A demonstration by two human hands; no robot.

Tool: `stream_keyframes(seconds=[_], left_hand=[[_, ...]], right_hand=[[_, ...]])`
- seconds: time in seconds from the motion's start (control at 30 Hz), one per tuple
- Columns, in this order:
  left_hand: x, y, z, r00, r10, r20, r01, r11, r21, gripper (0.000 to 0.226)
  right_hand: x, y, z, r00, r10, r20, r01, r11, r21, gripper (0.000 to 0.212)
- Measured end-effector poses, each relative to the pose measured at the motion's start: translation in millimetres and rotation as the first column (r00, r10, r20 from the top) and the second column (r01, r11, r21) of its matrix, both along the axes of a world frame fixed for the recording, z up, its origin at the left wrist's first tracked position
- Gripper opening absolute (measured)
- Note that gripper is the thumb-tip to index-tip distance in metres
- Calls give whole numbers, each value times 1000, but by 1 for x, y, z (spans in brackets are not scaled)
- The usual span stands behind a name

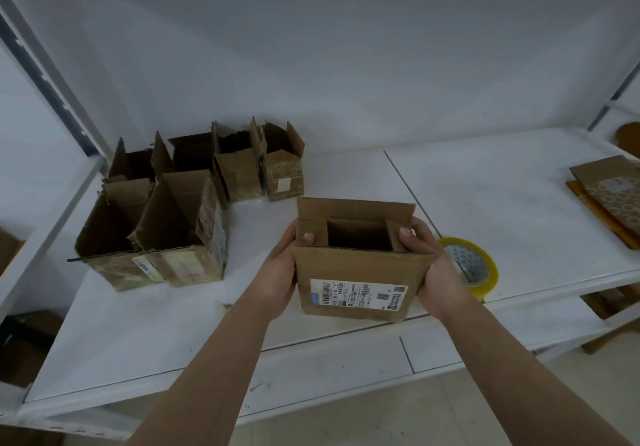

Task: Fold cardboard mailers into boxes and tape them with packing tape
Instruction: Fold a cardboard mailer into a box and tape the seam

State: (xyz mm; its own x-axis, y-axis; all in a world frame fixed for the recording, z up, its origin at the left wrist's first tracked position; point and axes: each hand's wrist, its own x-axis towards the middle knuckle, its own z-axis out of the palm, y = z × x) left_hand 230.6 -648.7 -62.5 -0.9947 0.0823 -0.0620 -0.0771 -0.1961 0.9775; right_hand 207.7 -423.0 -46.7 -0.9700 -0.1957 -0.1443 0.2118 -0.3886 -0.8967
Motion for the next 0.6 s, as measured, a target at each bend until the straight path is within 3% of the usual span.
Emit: stream_keyframes(seconds=[0.13,0.23,0.43,0.47,0.53,0.6], left_hand=[[0,2,4,999,-46,-10,47,999,28,36],[-2,3,8,1000,-10,2,9,997,72,47],[3,10,15,993,106,-44,-102,991,84,31],[5,10,15,992,112,-53,-108,991,83,40],[8,10,18,990,75,-122,-77,997,-18,65],[11,13,21,987,63,-146,-94,972,-216,69]], right_hand=[[2,2,0,998,-29,-61,29,999,12,42],[4,2,4,992,-50,-118,53,998,20,35],[7,-2,6,980,-138,-143,143,989,25,31],[6,-2,5,977,-154,-146,159,987,29,31],[4,-4,4,975,-177,-132,182,983,24,31],[3,-5,1,977,-186,-107,186,983,-5,32]])
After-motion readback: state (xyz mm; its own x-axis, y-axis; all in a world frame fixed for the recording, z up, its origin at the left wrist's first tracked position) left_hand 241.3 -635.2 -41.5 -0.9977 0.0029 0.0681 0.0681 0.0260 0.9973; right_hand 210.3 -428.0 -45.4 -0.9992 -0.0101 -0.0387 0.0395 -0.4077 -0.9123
